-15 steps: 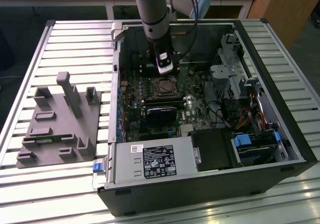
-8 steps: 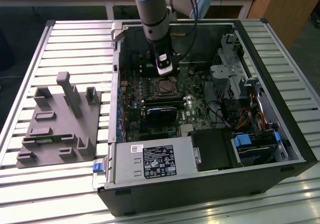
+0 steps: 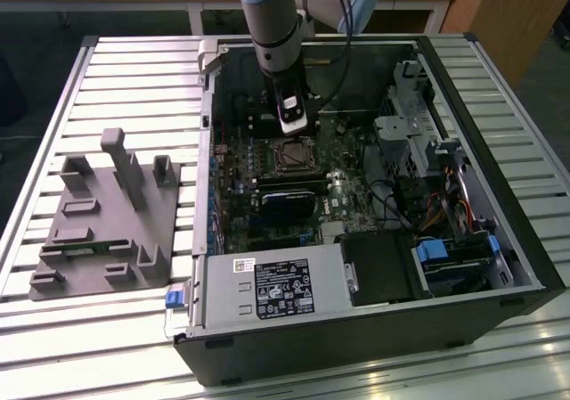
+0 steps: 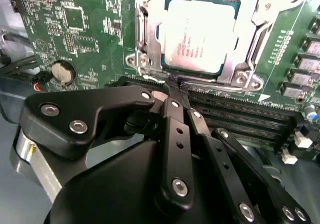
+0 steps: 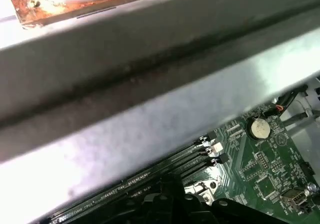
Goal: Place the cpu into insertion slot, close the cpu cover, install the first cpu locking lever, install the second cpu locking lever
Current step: 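Install the first cpu locking lever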
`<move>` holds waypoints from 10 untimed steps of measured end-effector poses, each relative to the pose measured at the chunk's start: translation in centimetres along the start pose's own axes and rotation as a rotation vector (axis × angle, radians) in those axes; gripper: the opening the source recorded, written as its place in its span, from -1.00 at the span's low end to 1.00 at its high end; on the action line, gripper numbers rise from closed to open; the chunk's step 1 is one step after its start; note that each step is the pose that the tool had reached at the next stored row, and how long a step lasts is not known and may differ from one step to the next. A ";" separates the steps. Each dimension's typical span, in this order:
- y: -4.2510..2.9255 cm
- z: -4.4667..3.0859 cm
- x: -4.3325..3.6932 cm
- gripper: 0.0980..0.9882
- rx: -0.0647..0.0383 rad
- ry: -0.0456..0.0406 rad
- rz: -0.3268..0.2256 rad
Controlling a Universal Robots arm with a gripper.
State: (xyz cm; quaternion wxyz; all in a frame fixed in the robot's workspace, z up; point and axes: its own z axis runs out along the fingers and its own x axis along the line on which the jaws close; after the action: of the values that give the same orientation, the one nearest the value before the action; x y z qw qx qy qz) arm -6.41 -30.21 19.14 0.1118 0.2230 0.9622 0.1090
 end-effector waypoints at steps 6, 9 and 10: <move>0.30 -1.22 -0.22 -0.98 0.001 0.0000 0.000; 0.44 -1.79 -0.32 -0.98 0.001 -0.0001 0.000; 0.48 -1.96 -0.35 -0.98 0.001 -0.0001 0.000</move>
State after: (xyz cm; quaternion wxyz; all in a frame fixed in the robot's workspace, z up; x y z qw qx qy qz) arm -6.43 -30.26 21.18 0.1118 0.2230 0.9623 0.1083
